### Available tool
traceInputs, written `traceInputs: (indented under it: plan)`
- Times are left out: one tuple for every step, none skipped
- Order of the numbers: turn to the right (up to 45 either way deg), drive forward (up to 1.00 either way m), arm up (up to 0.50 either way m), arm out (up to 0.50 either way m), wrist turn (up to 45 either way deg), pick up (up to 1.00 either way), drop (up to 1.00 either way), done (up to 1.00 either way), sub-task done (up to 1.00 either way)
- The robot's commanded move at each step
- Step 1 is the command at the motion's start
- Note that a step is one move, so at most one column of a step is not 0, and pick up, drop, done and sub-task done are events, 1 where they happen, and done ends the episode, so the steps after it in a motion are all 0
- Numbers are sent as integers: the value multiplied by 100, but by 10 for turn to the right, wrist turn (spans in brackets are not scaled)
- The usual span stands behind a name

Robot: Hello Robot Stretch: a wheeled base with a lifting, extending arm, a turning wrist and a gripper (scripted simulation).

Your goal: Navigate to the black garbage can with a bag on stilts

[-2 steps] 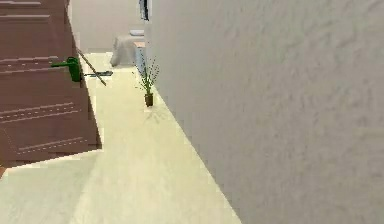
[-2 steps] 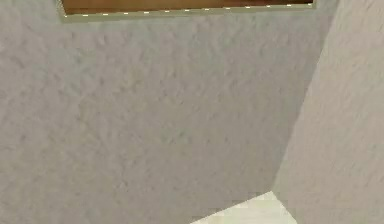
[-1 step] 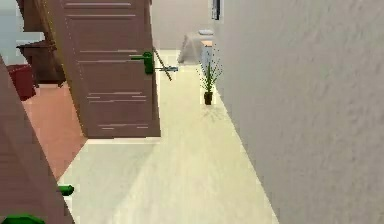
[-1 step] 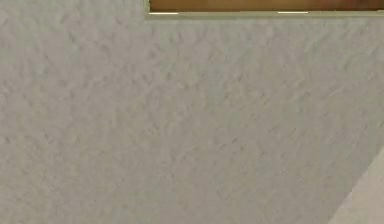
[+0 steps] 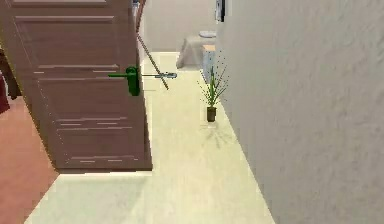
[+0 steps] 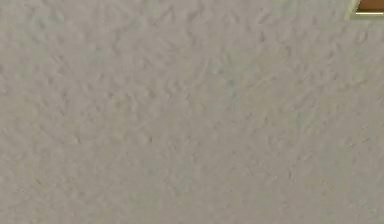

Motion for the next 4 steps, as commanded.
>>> traceInputs:
  plan:
    - [-450,0,0,0,0,0,0,0,0]
    - [-30,0,0,0,0,0,0,0,0]
    - [0,25,0,0,0,0,0,0,0]
    - [-270,0,0,0,0,0,0,0,0]
